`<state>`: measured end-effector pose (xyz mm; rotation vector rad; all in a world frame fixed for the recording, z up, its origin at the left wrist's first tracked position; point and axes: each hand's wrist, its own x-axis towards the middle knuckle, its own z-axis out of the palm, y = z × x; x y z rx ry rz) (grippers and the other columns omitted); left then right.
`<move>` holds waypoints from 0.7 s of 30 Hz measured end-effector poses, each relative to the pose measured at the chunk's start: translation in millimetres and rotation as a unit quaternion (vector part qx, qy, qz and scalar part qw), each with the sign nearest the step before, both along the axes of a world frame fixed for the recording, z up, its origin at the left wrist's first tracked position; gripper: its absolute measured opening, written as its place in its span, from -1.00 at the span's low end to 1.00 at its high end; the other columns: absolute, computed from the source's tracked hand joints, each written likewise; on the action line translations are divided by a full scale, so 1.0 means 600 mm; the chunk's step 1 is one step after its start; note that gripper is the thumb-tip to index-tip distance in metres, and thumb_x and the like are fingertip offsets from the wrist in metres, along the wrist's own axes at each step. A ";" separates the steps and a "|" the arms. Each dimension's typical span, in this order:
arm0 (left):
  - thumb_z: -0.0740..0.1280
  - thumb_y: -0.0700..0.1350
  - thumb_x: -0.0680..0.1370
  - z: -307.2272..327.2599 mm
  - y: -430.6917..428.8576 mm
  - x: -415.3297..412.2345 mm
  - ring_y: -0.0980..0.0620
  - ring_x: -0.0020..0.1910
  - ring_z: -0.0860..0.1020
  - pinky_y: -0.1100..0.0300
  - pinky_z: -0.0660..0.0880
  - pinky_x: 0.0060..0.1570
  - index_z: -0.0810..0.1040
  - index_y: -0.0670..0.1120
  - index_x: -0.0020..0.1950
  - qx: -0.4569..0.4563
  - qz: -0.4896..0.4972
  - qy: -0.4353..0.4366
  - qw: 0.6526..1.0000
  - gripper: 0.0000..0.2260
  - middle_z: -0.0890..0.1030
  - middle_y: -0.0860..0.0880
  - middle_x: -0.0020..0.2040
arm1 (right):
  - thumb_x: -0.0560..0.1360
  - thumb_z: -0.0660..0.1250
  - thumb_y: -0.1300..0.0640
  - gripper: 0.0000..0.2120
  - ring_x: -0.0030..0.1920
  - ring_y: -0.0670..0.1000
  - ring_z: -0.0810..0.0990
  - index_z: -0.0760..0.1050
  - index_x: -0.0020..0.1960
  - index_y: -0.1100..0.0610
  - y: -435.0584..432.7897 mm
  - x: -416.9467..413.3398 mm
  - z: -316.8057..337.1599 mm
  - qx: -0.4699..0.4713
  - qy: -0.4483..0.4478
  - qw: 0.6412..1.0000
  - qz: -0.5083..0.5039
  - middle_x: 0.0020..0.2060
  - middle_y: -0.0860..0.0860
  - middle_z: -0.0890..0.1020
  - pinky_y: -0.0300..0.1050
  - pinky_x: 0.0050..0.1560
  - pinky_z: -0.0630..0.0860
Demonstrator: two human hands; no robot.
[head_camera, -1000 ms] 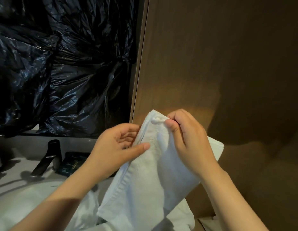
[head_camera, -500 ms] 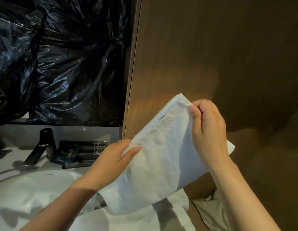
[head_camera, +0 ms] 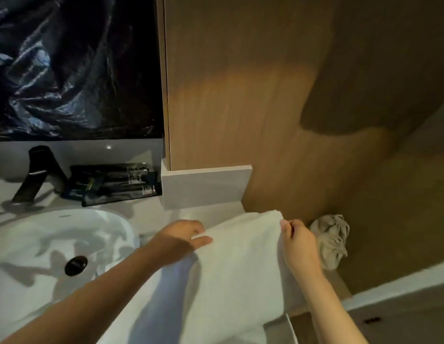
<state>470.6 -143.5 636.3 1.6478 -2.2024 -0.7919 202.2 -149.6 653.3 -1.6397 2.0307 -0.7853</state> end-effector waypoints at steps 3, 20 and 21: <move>0.30 0.11 0.56 -0.086 0.021 -0.003 -0.04 -0.09 0.56 0.21 0.37 -0.12 0.52 -0.11 -0.14 0.037 0.026 -0.027 0.999 -0.71 0.60 -0.09 -0.14 | 0.65 0.14 0.05 -0.77 -0.18 0.14 0.59 0.45 -0.11 0.10 0.026 -0.014 -0.075 0.005 -0.019 1.000 -0.019 -0.25 0.06 0.60 -0.04 -0.22 0.44; 0.29 0.33 0.45 -0.104 0.006 0.054 -0.01 -0.22 0.56 0.09 0.44 -0.20 0.48 -0.04 -0.28 -0.003 0.095 -0.118 0.989 -0.56 0.57 -0.02 -0.29 | 0.63 0.16 -0.04 -0.71 -0.24 0.04 0.60 0.51 0.06 0.17 0.012 -0.063 -0.137 0.084 0.089 0.993 0.002 -0.24 0.02 0.61 -0.02 -0.23 0.56; 0.32 0.30 0.46 -0.107 0.006 0.049 -0.06 -0.14 0.58 0.09 0.46 -0.14 0.53 -0.06 -0.20 -0.006 0.095 -0.138 0.986 -0.59 0.60 -0.04 -0.20 | 0.64 0.17 -0.03 -0.69 -0.11 0.10 0.62 0.50 0.15 0.20 0.012 -0.061 -0.143 0.125 0.101 0.987 0.006 -0.12 0.07 0.64 -0.02 -0.14 0.56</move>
